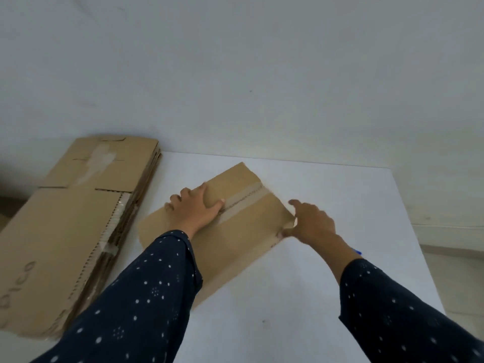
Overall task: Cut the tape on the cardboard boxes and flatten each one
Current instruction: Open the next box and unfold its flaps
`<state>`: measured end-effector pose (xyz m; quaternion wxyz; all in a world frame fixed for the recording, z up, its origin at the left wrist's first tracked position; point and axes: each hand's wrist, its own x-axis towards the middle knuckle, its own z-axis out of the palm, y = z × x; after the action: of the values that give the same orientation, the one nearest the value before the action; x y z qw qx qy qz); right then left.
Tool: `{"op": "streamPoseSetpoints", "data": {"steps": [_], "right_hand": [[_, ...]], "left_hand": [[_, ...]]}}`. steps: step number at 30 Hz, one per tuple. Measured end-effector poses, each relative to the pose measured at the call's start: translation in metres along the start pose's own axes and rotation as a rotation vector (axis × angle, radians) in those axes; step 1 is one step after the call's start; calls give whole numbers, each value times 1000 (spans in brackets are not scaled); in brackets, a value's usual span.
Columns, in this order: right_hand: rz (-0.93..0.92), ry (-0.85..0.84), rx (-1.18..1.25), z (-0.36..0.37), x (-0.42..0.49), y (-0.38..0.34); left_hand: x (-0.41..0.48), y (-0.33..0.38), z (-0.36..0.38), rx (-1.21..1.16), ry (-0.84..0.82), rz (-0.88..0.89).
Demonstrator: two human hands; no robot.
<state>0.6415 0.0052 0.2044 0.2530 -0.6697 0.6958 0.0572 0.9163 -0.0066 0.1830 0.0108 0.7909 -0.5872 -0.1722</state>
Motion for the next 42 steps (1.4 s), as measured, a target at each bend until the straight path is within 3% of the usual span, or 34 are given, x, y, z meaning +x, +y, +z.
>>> {"op": "streamPoseSetpoints", "data": {"steps": [5,10,12,15,19,21,24,29,33,36,40,42], "right_hand": [[48,188,147,12,13,-46],[-7,113,362,41,-3,-99],[42,54,306,55,-20,-112],[141,48,136,77,-41,-123],[166,157,162,80,-51,-126],[158,136,189,74,-51,-124],[104,151,421,58,-57,-115],[92,238,708,27,-70,-90],[33,225,611,11,-74,-74],[-2,242,521,-4,-75,-58],[83,240,295,-13,-65,-35],[145,292,128,-6,-63,-29]], "left_hand": [[-7,-35,-16,-6,-62,-88],[-11,-45,-16,-60,-149,-161],[-17,-43,-14,-119,-147,-166],[-24,-41,-8,-126,-122,-106],[-26,-40,-1,-106,-91,-47],[-29,-37,4,-68,6,78],[-33,-28,11,66,209,333],[-48,-15,15,-22,58,223],[-52,-7,10,-185,4,183],[-48,-9,-13,-439,-32,145],[-48,-27,-43,-804,-32,118],[-45,-43,-56,-874,-34,57]]}}
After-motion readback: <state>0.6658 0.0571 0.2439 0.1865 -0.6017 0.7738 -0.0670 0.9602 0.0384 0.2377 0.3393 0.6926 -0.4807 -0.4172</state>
